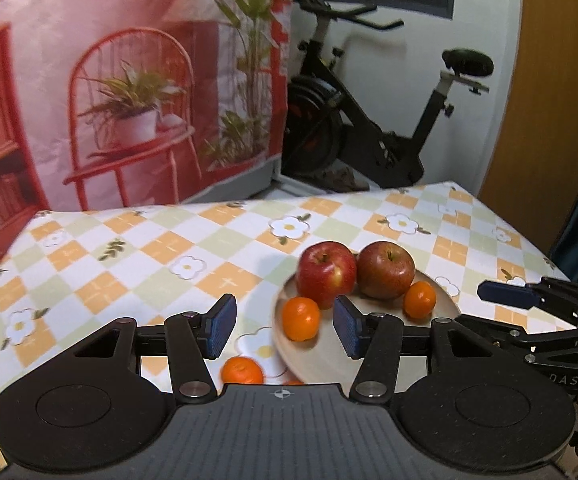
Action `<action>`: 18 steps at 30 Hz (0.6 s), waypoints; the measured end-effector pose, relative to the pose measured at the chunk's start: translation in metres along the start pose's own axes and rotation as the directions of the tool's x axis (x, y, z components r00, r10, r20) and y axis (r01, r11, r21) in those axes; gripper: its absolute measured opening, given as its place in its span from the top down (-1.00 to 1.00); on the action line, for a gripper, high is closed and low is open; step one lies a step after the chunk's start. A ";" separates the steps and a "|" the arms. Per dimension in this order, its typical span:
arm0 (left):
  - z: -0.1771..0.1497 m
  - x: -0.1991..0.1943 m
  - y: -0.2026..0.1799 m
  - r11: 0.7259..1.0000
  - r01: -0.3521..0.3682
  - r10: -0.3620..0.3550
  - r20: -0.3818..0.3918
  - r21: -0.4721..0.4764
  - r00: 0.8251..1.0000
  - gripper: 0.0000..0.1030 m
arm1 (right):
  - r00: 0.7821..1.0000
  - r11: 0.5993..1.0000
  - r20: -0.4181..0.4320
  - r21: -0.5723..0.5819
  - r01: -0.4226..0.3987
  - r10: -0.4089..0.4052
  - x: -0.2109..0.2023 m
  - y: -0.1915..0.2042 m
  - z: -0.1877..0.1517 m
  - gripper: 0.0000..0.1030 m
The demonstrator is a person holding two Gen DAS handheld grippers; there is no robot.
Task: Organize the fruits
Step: 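Lower the tangerines onto the plate beside the apples and open both grippers, then move both grippers back toward the small green apples on the cloth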
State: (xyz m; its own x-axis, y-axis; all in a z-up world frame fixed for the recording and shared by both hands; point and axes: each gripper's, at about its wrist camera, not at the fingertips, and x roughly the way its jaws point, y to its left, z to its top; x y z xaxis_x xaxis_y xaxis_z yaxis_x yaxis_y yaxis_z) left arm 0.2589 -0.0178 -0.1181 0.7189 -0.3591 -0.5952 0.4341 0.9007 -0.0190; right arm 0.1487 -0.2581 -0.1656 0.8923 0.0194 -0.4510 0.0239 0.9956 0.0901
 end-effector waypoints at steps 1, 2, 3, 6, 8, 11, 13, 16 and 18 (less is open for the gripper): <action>-0.002 -0.007 0.002 1.000 -0.005 0.005 0.009 0.000 1.000 -0.09 | 1.000 1.000 0.005 0.010 -0.007 0.007 -0.003 0.005 -0.001 -0.09; -0.005 -0.014 0.003 1.000 -0.010 0.010 0.018 0.000 1.000 -0.09 | 1.000 1.000 0.008 0.016 -0.012 0.012 -0.006 0.009 -0.002 -0.09; -0.008 -0.021 0.004 1.000 -0.015 0.015 0.026 0.000 1.000 -0.09 | 1.000 1.000 0.010 0.019 -0.017 0.016 -0.009 0.013 -0.004 -0.09; -0.018 -0.039 0.008 0.999 -0.033 0.034 0.044 -0.010 0.998 -0.09 | 1.000 0.999 0.012 0.027 -0.028 0.028 -0.016 0.025 -0.009 -0.09; -0.025 -0.049 0.013 0.998 -0.046 0.048 0.054 -0.033 0.997 -0.09 | 0.999 0.999 0.007 0.026 -0.033 0.033 -0.021 0.034 -0.014 -0.09; -0.037 -0.061 0.019 0.995 -0.068 0.074 0.065 -0.079 0.995 -0.09 | 0.999 0.999 -0.008 0.028 -0.043 0.044 -0.026 0.047 -0.024 -0.09; -0.045 -0.067 0.023 0.991 -0.089 0.097 0.071 -0.104 0.993 -0.09 | 0.999 0.998 -0.019 0.027 -0.050 0.050 -0.029 0.056 -0.031 -0.09; -0.054 -0.072 0.027 0.986 -0.116 0.125 0.064 -0.118 0.990 -0.09 | 0.998 0.998 -0.036 0.034 -0.059 0.060 -0.033 0.065 -0.038 -0.09; -0.060 -0.077 0.030 0.983 -0.137 0.145 0.059 -0.124 0.988 -0.09 | 0.996 0.997 -0.051 0.048 -0.067 0.070 -0.034 0.068 -0.040 -0.09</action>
State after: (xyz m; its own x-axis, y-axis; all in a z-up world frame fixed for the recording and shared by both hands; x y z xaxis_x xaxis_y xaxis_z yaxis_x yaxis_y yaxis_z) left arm 0.1839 0.0512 -0.1215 0.8052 -0.2386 -0.5428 0.2611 0.9646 -0.0366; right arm 0.1018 -0.1870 -0.1800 0.8676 0.0935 -0.4883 -0.0147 0.9866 0.1627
